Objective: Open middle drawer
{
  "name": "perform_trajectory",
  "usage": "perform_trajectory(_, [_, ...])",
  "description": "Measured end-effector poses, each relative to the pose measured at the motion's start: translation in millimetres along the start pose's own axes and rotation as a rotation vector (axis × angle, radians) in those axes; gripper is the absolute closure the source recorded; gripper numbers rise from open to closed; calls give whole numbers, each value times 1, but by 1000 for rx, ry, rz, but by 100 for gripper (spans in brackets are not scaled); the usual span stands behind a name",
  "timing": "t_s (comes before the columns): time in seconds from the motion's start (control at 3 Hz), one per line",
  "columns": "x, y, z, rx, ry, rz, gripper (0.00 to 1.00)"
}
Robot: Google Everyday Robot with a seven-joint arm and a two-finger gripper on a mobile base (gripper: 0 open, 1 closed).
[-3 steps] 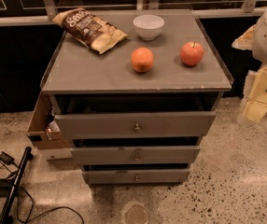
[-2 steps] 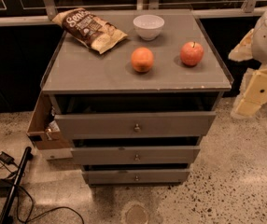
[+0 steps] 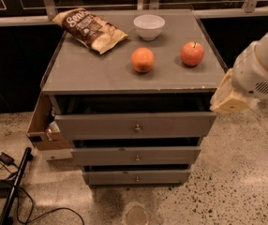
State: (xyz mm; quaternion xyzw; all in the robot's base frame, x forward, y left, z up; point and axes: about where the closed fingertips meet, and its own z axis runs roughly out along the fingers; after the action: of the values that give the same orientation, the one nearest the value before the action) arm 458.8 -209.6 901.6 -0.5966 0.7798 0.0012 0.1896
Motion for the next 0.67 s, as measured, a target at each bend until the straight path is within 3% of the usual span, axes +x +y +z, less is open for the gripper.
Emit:
perform_trajectory(0.33, [8, 4, 65, -48, -43, 22, 92])
perform_trajectory(0.67, [30, 27, 149, -146, -76, 77, 100])
